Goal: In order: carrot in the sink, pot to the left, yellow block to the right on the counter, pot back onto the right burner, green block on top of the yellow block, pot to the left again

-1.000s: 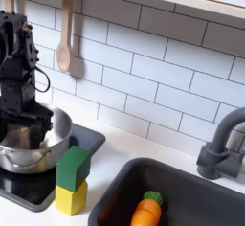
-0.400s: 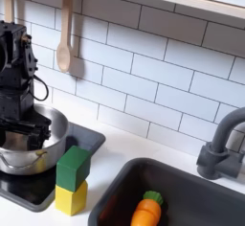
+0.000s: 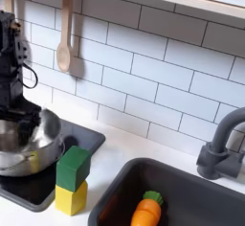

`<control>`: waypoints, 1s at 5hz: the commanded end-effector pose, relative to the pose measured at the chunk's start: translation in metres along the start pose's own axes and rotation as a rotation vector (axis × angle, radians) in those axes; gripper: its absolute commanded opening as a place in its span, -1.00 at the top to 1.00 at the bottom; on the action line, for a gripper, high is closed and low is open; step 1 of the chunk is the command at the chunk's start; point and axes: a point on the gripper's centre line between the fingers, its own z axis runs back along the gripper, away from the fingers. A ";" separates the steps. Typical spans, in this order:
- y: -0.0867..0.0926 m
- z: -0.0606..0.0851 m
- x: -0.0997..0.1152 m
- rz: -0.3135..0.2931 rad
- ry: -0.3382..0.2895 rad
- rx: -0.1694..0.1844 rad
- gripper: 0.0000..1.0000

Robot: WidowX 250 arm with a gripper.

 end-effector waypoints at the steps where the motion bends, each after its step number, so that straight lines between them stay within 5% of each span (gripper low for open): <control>1: 0.021 0.002 0.003 0.051 0.003 0.022 -1.00; 5: 0.045 0.008 0.010 0.102 -0.010 0.060 -1.00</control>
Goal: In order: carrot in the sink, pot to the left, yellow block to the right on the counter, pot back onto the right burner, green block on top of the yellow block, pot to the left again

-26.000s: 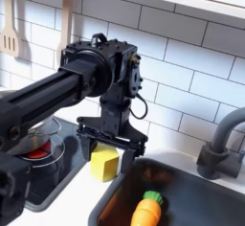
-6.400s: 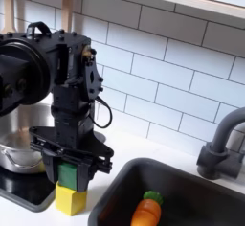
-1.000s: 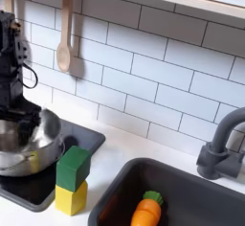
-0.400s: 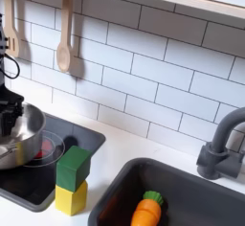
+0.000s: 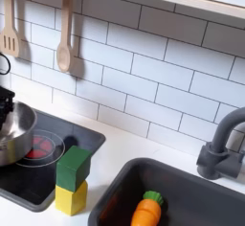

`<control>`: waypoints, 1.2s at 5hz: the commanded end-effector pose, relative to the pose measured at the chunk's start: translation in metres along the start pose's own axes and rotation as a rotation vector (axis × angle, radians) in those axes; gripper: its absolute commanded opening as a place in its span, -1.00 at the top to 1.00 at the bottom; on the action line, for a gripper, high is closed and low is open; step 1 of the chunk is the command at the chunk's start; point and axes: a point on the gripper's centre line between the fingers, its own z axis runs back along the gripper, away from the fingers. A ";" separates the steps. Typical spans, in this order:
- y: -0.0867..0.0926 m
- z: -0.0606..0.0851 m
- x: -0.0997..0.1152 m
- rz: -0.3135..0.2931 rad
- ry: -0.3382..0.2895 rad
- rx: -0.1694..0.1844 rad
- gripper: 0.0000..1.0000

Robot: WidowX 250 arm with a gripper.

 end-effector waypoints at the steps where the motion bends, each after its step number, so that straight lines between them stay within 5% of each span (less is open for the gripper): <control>1: 0.004 -0.001 0.003 0.011 0.001 0.007 -1.00; 4: -0.027 0.010 -0.001 -0.086 -0.016 -0.036 -1.00; 6: -0.057 0.049 -0.011 -0.155 -0.086 -0.095 -1.00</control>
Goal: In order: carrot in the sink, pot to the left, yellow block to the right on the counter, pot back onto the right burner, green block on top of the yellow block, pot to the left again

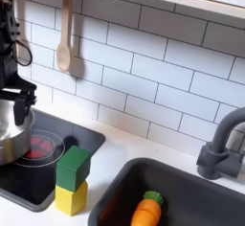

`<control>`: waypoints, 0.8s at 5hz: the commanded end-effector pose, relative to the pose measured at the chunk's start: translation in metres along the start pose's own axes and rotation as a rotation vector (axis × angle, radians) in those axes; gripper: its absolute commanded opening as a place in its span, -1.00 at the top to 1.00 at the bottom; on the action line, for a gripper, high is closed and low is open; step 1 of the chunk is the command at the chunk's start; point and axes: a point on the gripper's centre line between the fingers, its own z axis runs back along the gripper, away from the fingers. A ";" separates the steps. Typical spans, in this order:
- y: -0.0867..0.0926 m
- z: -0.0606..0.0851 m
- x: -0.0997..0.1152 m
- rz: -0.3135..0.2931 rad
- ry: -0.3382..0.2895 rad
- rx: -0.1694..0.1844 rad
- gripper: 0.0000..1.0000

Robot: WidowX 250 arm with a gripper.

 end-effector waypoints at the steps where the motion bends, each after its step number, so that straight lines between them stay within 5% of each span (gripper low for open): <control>1: -0.024 0.027 -0.008 -0.050 -0.030 -0.051 -1.00; 4: -0.053 0.047 -0.078 -0.157 0.014 -0.092 -1.00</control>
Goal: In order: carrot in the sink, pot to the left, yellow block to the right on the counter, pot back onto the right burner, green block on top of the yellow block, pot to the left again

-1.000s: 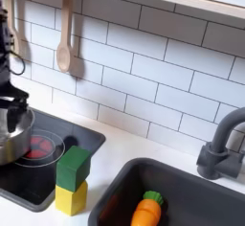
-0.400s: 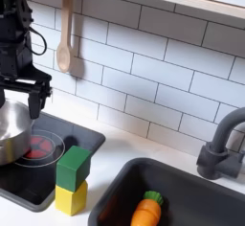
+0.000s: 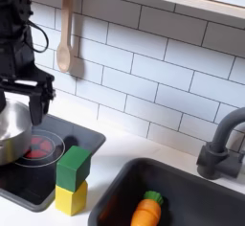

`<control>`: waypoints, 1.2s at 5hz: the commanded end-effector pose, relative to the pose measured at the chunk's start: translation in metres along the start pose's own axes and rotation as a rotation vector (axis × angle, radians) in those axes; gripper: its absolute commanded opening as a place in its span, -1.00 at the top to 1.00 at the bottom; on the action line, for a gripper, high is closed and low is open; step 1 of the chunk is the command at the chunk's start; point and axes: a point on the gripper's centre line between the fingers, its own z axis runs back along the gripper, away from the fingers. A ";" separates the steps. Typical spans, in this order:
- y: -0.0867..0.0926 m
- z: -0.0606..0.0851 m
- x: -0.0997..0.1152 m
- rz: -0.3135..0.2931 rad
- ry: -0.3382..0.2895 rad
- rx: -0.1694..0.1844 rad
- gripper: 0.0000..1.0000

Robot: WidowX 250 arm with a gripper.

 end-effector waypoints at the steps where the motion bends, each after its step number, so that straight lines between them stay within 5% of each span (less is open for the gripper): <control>1: -0.032 0.001 -0.056 -0.106 0.043 -0.007 -1.00; 3: -0.049 0.007 -0.094 -0.160 0.034 0.003 -1.00; 6: -0.049 0.021 -0.104 -0.152 -0.054 0.019 -1.00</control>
